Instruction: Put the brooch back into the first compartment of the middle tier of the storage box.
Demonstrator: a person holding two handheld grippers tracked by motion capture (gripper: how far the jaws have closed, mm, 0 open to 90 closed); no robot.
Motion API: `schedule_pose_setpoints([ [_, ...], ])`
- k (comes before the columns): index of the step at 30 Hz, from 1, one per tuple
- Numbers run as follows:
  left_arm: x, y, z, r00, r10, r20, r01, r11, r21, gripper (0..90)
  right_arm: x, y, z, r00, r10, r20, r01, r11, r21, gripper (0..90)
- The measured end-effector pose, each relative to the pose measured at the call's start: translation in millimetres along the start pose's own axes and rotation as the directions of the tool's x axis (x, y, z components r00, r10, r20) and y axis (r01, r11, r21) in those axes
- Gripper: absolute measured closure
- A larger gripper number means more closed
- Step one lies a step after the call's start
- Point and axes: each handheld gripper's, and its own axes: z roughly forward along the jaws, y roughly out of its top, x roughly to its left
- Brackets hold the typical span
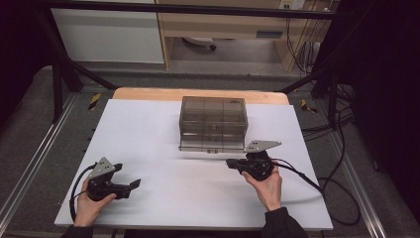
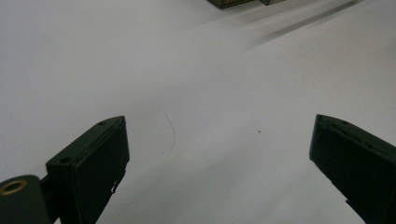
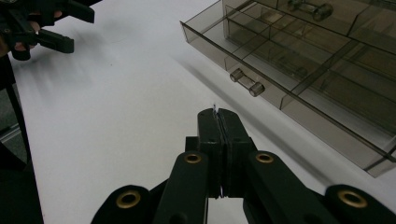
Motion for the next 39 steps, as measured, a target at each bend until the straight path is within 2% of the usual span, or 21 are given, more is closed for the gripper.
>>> schedule_pose_setpoints([
  [7,0.7,-0.3,0.0,1.0,-0.004,0.0,0.004,1.0,-0.001,4.7,0.4,9.4,6.9,1.0,0.001,-0.003,-0.002,1.0,-0.004,89.0],
  [21,0.6,-0.3,-0.1,1.0,-0.003,0.001,0.003,1.0,0.0,4.7,7.6,37.9,26.4,0.9996,-0.025,-0.011,0.025,1.0,-0.007,89.0],
  [39,0.5,-0.3,-0.1,1.0,-0.002,0.002,0.002,1.0,0.001,4.7,11.8,66.5,39.9,0.999,-0.045,-0.007,0.044,0.999,-0.019,89.0],
])
